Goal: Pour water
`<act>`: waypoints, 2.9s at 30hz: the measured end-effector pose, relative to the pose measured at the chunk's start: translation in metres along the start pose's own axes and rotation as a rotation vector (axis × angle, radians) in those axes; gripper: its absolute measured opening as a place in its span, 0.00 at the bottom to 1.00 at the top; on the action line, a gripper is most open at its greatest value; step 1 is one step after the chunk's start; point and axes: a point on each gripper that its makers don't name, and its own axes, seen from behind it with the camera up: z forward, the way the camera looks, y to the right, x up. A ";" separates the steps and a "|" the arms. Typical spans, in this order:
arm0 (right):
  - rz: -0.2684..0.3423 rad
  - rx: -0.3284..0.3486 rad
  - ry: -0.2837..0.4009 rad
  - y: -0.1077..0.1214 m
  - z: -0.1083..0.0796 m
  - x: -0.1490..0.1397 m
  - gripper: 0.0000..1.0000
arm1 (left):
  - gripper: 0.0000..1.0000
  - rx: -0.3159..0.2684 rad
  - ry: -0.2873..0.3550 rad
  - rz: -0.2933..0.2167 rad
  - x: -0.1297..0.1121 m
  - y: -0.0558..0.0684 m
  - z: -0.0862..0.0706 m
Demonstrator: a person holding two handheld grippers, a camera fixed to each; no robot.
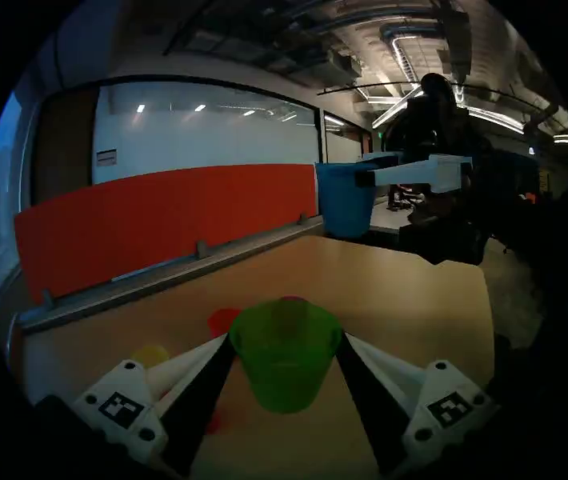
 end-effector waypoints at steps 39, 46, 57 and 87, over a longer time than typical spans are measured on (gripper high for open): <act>0.028 0.055 -0.276 -0.006 0.007 -0.131 0.95 | 0.87 -0.053 -0.228 0.035 -0.072 0.007 0.011; 0.014 0.070 -0.335 -0.010 0.009 -0.152 0.95 | 0.88 -0.076 -0.285 0.053 -0.090 0.009 0.011; 0.003 0.081 -0.420 -0.014 0.008 -0.188 0.95 | 0.88 -0.098 -0.352 0.080 -0.115 0.010 0.011; 0.026 0.103 -0.515 -0.029 0.003 -0.236 0.95 | 0.89 -0.121 -0.390 0.060 -0.141 0.009 0.014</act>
